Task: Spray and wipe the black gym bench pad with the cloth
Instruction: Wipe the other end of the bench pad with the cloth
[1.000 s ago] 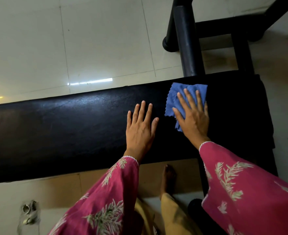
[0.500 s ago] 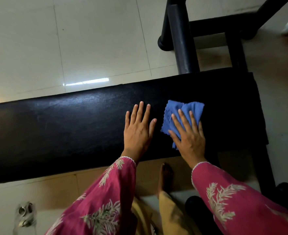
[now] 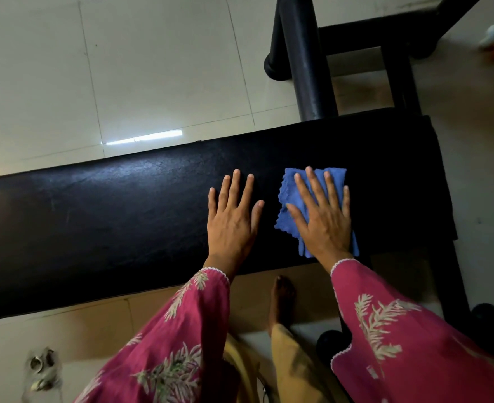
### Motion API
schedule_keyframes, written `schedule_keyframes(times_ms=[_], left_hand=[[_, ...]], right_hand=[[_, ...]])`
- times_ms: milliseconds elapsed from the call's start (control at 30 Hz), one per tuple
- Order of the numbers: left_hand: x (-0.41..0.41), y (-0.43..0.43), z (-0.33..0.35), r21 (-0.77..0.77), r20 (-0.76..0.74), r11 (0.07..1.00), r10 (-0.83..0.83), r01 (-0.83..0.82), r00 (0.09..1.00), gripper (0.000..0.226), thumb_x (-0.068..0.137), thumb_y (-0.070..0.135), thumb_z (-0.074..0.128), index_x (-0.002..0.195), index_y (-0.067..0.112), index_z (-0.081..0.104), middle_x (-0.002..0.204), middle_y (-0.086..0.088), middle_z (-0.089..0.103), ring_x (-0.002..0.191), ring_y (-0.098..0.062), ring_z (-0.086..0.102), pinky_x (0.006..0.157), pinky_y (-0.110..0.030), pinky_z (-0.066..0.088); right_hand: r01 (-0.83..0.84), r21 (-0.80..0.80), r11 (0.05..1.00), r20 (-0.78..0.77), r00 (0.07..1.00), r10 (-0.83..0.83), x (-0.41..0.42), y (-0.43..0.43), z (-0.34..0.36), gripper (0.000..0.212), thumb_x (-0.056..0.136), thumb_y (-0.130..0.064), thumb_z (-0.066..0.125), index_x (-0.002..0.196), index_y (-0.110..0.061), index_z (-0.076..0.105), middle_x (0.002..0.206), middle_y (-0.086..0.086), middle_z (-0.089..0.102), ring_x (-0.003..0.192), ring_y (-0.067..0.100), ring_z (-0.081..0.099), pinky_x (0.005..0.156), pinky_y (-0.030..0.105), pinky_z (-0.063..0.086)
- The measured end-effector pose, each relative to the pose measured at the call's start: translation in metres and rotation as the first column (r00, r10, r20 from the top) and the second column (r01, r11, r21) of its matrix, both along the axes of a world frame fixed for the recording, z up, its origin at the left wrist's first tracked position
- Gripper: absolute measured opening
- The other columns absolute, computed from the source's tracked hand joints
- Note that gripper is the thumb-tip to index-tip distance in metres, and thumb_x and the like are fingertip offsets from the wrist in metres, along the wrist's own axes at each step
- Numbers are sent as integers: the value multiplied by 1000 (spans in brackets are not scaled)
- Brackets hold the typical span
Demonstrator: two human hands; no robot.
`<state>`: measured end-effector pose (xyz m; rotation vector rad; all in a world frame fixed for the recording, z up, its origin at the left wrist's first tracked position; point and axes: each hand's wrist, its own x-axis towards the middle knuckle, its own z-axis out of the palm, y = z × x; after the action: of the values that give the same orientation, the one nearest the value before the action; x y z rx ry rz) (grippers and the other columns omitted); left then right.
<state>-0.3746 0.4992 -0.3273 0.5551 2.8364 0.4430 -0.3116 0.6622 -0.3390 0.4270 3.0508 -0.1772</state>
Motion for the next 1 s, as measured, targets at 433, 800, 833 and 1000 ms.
schedule_keyframes(times_ms=[433, 800, 833, 1000], left_hand=[[10, 14, -1, 1, 2, 999, -44, 44, 999, 55, 95, 44, 24, 142, 18, 35, 150, -9, 33, 139, -27, 25, 112, -39, 2], [-10, 29, 2, 9, -9, 999, -51, 51, 999, 58, 94, 47, 20, 142, 18, 34, 151, -8, 30, 140, -25, 23, 113, -41, 3], [-12, 30, 1, 13, -1, 999, -43, 43, 999, 60, 93, 48, 18, 143, 19, 32, 152, -7, 28, 141, -24, 20, 114, -41, 2], [-19, 35, -1, 14, 0, 997, -70, 70, 998, 62, 92, 49, 14, 144, 19, 31, 153, -7, 26, 142, -23, 18, 114, -41, 2]], right_hand=[[349, 15, 937, -73, 935, -347, 9, 32, 2, 55, 96, -50, 19, 143, -23, 32, 150, 5, 32, 137, 31, 26, 106, 55, 24], [233, 41, 972, -97, 969, -228, -7, 37, 4, 51, 96, -47, 24, 140, -24, 38, 146, 2, 38, 135, 34, 30, 105, 54, 27], [186, 38, 982, -108, 977, -181, -9, 29, 4, 51, 96, -46, 27, 140, -25, 38, 147, 2, 38, 135, 35, 29, 106, 54, 25], [-187, 75, 980, -74, 979, 192, -14, 46, -3, 51, 96, -46, 24, 143, -26, 28, 149, -2, 34, 138, 27, 23, 107, 51, 27]])
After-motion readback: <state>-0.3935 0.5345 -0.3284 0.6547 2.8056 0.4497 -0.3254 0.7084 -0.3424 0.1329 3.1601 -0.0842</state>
